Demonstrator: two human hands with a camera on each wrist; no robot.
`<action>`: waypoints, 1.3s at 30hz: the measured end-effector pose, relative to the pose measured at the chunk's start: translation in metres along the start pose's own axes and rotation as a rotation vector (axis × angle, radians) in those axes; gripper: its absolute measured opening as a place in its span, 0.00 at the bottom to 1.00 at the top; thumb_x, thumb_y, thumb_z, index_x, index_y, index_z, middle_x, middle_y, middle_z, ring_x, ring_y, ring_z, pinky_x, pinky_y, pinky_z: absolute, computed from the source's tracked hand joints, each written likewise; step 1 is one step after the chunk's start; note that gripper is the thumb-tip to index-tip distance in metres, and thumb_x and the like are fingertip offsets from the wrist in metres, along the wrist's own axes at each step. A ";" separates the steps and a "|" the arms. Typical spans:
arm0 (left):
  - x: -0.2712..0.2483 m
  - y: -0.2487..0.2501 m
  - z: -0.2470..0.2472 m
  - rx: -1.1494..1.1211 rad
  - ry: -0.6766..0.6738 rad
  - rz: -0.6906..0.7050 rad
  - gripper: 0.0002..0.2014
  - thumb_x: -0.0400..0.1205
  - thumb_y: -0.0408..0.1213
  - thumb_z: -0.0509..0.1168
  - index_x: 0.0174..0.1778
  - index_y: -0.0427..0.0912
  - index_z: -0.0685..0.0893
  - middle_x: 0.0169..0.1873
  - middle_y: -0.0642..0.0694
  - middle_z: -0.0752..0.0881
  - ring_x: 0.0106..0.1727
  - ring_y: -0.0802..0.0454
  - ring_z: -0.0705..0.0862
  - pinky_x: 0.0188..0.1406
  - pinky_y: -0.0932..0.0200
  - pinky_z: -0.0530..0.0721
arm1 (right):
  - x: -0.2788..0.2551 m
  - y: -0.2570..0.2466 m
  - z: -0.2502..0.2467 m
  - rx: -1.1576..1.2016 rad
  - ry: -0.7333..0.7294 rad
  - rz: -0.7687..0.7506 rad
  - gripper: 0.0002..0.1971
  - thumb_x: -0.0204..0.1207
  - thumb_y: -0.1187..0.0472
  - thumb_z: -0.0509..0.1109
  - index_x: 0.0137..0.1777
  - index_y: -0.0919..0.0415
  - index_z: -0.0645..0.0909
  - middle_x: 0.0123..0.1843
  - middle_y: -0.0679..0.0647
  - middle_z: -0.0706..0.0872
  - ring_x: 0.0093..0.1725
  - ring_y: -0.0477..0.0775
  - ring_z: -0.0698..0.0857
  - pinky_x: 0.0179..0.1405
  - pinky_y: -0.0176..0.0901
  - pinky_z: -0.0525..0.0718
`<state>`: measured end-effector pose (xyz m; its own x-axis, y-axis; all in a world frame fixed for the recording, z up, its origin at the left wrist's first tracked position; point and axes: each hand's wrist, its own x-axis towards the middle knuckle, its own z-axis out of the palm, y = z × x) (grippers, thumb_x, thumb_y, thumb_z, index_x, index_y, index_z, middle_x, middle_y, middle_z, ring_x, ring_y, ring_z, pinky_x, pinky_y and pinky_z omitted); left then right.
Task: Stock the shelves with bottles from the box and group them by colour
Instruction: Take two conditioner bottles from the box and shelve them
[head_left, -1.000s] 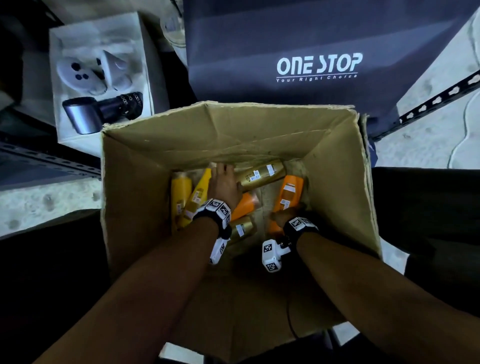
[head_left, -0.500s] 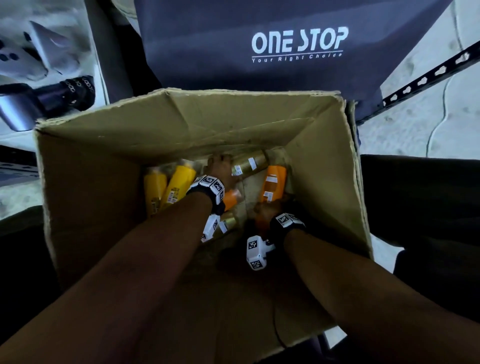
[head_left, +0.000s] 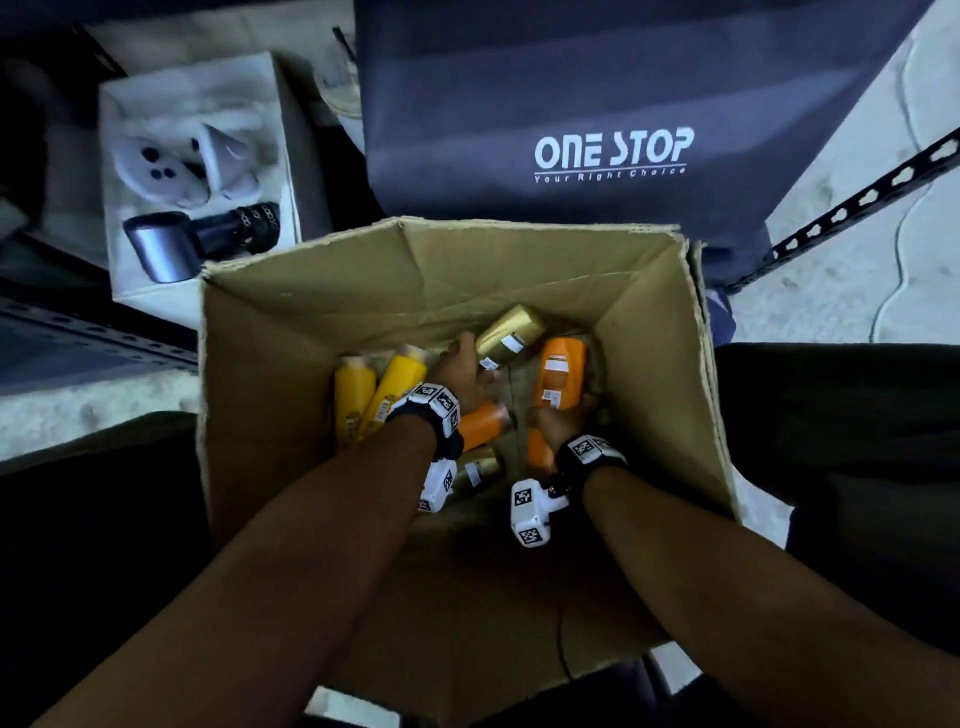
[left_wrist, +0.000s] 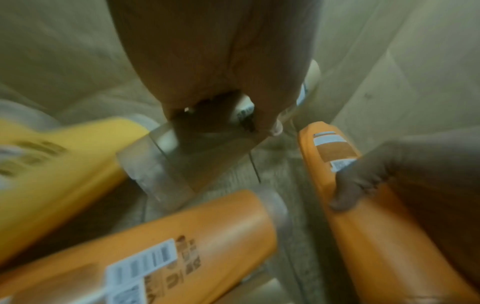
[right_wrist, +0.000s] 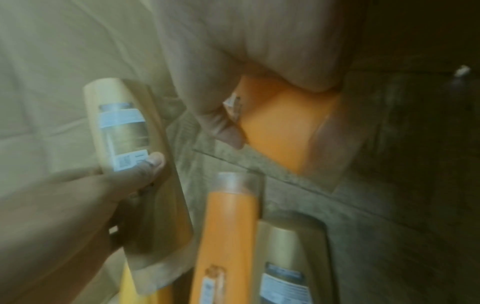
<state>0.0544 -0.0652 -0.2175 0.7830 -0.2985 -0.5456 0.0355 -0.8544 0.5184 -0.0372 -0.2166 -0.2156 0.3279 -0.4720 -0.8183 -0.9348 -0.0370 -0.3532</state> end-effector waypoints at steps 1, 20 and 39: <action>-0.005 0.001 -0.003 -0.021 0.015 0.001 0.22 0.86 0.41 0.67 0.67 0.33 0.68 0.65 0.30 0.80 0.63 0.31 0.82 0.60 0.38 0.81 | -0.002 -0.004 0.002 0.027 -0.019 -0.042 0.37 0.68 0.54 0.81 0.75 0.54 0.69 0.66 0.60 0.83 0.60 0.67 0.85 0.66 0.64 0.82; -0.126 0.018 -0.071 -0.397 0.306 -0.064 0.18 0.87 0.43 0.67 0.59 0.40 0.65 0.59 0.41 0.83 0.60 0.41 0.83 0.55 0.54 0.77 | -0.098 -0.043 0.003 0.343 -0.157 -0.553 0.23 0.75 0.39 0.76 0.62 0.51 0.77 0.53 0.48 0.86 0.50 0.52 0.86 0.55 0.45 0.76; -0.164 0.073 -0.158 -0.771 0.653 0.239 0.16 0.82 0.50 0.72 0.60 0.55 0.72 0.57 0.51 0.87 0.60 0.50 0.87 0.67 0.43 0.84 | -0.197 -0.126 -0.049 0.586 -0.028 -1.076 0.19 0.77 0.35 0.71 0.61 0.42 0.75 0.51 0.38 0.88 0.44 0.32 0.86 0.45 0.39 0.79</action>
<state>0.0273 -0.0117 0.0139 0.9977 0.0611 -0.0296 0.0430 -0.2302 0.9722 0.0090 -0.1622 0.0124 0.9046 -0.4261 0.0097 0.0147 0.0086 -0.9999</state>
